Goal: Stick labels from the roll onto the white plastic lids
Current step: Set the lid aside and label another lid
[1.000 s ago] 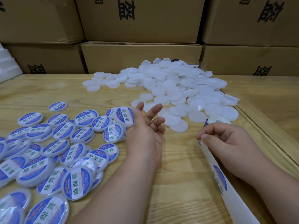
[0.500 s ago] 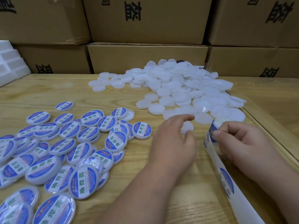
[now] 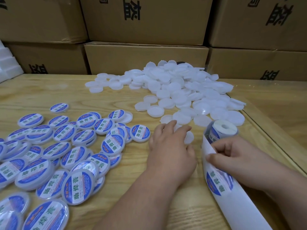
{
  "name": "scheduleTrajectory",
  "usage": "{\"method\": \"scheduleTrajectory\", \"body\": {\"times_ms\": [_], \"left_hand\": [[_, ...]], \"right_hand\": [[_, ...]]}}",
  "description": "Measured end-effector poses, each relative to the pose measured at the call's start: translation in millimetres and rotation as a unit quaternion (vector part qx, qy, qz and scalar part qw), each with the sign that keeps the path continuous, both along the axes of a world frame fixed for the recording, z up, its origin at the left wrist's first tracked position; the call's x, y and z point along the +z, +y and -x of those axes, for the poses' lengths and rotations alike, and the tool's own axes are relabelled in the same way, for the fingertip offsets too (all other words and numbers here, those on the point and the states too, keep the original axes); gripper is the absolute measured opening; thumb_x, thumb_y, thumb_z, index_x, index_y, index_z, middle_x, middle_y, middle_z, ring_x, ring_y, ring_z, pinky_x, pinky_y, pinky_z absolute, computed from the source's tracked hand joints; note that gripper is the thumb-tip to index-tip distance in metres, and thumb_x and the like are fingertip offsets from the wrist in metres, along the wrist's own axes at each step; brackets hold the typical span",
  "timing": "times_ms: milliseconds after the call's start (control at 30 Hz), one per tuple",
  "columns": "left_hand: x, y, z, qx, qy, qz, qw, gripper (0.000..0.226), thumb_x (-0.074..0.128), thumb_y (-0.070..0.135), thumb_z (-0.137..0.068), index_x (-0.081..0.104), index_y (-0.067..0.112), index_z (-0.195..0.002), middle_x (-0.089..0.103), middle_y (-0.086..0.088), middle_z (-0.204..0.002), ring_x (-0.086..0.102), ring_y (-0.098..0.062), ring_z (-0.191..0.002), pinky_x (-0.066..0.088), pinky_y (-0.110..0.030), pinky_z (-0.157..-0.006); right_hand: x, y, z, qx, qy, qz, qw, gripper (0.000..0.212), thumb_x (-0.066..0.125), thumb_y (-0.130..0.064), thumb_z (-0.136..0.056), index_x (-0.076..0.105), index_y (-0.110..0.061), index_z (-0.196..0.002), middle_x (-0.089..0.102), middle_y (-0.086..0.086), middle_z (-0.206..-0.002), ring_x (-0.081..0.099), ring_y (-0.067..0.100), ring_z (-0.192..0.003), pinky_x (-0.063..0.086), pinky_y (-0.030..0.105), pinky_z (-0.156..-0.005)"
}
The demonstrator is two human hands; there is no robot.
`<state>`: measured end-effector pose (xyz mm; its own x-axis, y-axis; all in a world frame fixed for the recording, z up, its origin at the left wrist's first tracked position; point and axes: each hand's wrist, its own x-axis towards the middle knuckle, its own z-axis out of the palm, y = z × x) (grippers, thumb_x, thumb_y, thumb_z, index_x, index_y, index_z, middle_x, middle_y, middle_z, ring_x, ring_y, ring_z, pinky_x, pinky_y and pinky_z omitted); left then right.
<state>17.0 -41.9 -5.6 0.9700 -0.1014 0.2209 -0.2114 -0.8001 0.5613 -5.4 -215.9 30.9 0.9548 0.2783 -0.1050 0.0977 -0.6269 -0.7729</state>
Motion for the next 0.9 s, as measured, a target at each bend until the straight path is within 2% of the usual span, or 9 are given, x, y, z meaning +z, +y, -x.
{"method": "scheduleTrajectory", "body": {"times_ms": [133, 200, 267, 367, 533, 667, 733, 800, 900], "left_hand": [[-1.4, 0.2, 0.4, 0.002, -0.004, -0.002, 1.000, 0.045, 0.052, 0.040, -0.095, 0.049, 0.043, -0.139, 0.038, 0.014, -0.152, 0.022, -0.015, -0.141, 0.016, -0.035, -0.117], [-1.8, 0.3, -0.7, 0.010, -0.011, 0.009, 1.000, 0.042, 0.052, 0.039, -0.095, 0.050, 0.043, -0.137, 0.042, 0.013, -0.148, 0.027, -0.016, -0.137, 0.019, -0.034, -0.116], [-2.1, -0.1, -2.0, 0.017, -0.009, 0.007, 1.000, 0.045, 0.052, 0.039, -0.096, 0.048, 0.043, -0.141, 0.039, 0.010, -0.154, 0.026, -0.018, -0.142, 0.019, -0.037, -0.118], [-3.3, -0.6, -3.3, 0.017, -0.006, -0.001, 1.000, 0.049, 0.052, 0.040, -0.098, 0.044, 0.043, -0.146, 0.038, 0.009, -0.157, 0.025, -0.018, -0.145, 0.018, -0.038, -0.119], [-2.5, 0.7, -2.5, 0.013, -0.011, 0.020, 1.000, 0.049, 0.060, 0.039, -0.092, 0.047, 0.044, -0.139, 0.048, 0.013, -0.139, 0.033, -0.016, -0.134, 0.021, -0.030, -0.110], [-1.7, 1.4, -2.2, 0.019, -0.011, 0.084, 0.996, 0.062, 0.067, 0.035, -0.081, 0.043, 0.048, -0.136, 0.035, 0.015, -0.121, 0.039, -0.015, -0.125, 0.031, -0.028, -0.106], [-1.7, 2.2, -2.9, 0.008, -0.003, 0.134, 0.991, 0.063, 0.072, 0.035, -0.078, 0.043, 0.051, -0.132, 0.029, 0.017, -0.118, 0.045, -0.008, -0.117, 0.038, -0.019, -0.098], [-1.3, 2.4, -3.4, -0.002, 0.006, 0.160, 0.987, 0.054, 0.075, 0.035, -0.079, 0.049, 0.049, -0.125, 0.034, 0.019, -0.118, 0.050, 0.001, -0.102, 0.036, -0.005, -0.081], [0.4, 2.1, -4.2, -0.013, -0.001, 0.187, 0.982, 0.027, 0.068, 0.025, -0.088, 0.062, 0.039, -0.111, 0.059, 0.015, -0.104, 0.056, -0.003, -0.087, 0.042, -0.009, -0.073]], "right_hand": [[-4.4, 2.2, -4.1, -0.038, -0.013, -0.072, 0.997, 0.042, 0.068, -0.033, -0.090, 0.052, -0.017, -0.055, 0.041, 0.003, -0.056, 0.034, 0.018, -0.055, 0.029, 0.035, -0.056], [-5.3, 3.4, -5.4, -0.063, -0.010, -0.094, 0.993, 0.043, 0.069, -0.037, -0.090, 0.051, -0.016, -0.056, 0.041, 0.007, -0.058, 0.034, 0.021, -0.058, 0.029, 0.039, -0.059], [-5.9, 4.0, -6.2, -0.082, -0.013, -0.107, 0.991, 0.047, 0.071, -0.038, -0.091, 0.050, -0.014, -0.057, 0.041, 0.008, -0.059, 0.033, 0.022, -0.059, 0.029, 0.039, -0.061], [-6.0, 4.1, -6.3, -0.100, -0.016, -0.108, 0.989, 0.052, 0.069, -0.040, -0.093, 0.049, -0.003, -0.061, 0.042, 0.008, -0.059, 0.034, 0.021, -0.057, 0.029, 0.036, -0.059], [-5.9, 5.7, -7.3, -0.112, -0.009, -0.111, 0.988, 0.063, 0.066, -0.045, -0.093, 0.049, 0.013, -0.075, 0.044, 0.013, -0.063, 0.038, 0.022, -0.058, 0.032, 0.037, -0.059], [-7.0, 5.7, -7.7, -0.120, -0.015, -0.114, 0.986, 0.060, 0.065, -0.043, -0.093, 0.051, 0.011, -0.074, 0.045, 0.012, -0.061, 0.039, 0.021, -0.056, 0.033, 0.035, -0.058], [-8.7, 5.4, -8.7, -0.120, -0.014, -0.115, 0.986, 0.059, 0.066, -0.043, -0.094, 0.053, 0.011, -0.074, 0.047, 0.013, -0.061, 0.040, 0.020, -0.056, 0.034, 0.034, -0.059], [-9.8, 5.2, -9.5, -0.120, -0.018, -0.114, 0.986, 0.058, 0.066, -0.043, -0.094, 0.054, 0.010, -0.073, 0.047, 0.012, -0.060, 0.040, 0.020, -0.055, 0.033, 0.033, -0.058], [-11.1, 4.7, -10.3, -0.120, -0.028, -0.116, 0.986, 0.058, 0.066, -0.042, -0.094, 0.051, 0.008, -0.069, 0.044, 0.010, -0.059, 0.038, 0.018, -0.054, 0.031, 0.032, -0.056]]}}
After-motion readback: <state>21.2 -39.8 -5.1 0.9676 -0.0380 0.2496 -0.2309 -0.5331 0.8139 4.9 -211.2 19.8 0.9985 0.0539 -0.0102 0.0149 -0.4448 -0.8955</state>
